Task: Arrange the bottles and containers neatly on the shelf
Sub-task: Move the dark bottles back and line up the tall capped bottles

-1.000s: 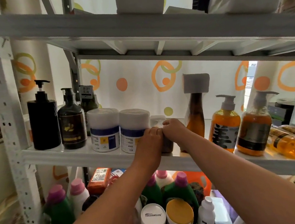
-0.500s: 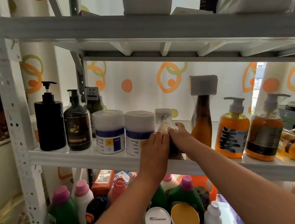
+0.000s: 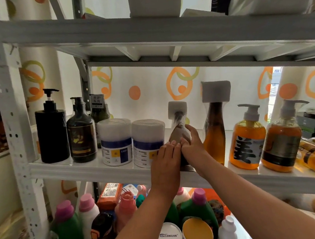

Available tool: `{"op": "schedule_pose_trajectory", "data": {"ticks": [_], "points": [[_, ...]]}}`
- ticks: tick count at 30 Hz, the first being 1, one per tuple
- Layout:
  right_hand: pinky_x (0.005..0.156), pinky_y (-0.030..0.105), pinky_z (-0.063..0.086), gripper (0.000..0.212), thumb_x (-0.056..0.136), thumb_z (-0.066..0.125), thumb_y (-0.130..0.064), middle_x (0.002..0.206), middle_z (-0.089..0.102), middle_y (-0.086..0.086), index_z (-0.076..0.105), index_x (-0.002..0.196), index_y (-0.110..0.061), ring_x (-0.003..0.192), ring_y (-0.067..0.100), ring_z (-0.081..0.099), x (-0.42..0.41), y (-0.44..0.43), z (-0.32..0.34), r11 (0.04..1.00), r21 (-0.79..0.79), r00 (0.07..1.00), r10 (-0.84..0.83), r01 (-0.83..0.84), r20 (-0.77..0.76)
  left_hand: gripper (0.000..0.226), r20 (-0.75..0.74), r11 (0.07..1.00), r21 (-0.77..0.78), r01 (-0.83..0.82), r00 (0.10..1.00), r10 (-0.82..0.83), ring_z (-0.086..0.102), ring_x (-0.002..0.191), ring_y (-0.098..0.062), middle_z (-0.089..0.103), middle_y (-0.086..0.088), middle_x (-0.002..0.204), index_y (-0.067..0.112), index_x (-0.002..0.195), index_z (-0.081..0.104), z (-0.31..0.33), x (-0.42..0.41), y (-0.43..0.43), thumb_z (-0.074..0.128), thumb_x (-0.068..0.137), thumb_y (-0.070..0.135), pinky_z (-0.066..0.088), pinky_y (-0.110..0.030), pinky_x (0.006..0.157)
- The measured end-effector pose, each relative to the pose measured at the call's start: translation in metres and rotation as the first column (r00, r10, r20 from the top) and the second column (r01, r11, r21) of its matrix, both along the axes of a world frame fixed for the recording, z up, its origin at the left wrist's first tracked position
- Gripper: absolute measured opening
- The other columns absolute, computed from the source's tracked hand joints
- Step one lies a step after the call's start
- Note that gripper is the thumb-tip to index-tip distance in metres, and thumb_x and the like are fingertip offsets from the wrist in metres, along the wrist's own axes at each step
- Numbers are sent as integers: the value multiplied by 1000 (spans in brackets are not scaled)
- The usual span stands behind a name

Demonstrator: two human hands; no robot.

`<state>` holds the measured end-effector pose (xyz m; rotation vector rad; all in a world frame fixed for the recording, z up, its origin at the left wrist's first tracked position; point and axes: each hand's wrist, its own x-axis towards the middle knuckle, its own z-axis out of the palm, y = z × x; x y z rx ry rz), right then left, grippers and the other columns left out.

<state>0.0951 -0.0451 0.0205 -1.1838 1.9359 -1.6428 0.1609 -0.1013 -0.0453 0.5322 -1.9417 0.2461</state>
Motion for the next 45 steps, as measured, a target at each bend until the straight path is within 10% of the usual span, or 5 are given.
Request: {"op": "schedule_pose_trajectory", "data": {"ticks": [14,21,45], "points": [[108,35,38,66,94,45,-3,152,26,1,18,140,-42,137,22,33,11,9,-22,965,-260,994,-70,45,-86,37,-82,972,98,212,976,-204,59,113,-13,67,-3,117,12,117,64,-20,17,-1,50,89,33,40,-19,104],[105,45,42,68,93,49,-6,153,26,0,17,141,-43,138,23,33,6,9,-36,954,-297,995,-66,41,-76,30,-459,781,451,431,863,-211,58,104,-6,61,3,116,18,118,58,-12,18,11,63,88,16,50,-17,89],[106,35,41,59,96,45,-10,147,40,-3,23,147,-27,135,17,39,-7,9,-46,979,-202,982,-76,40,-173,26,-320,749,612,255,946,-61,58,93,-8,69,1,108,18,116,64,-6,18,13,56,91,16,40,-17,83]]}}
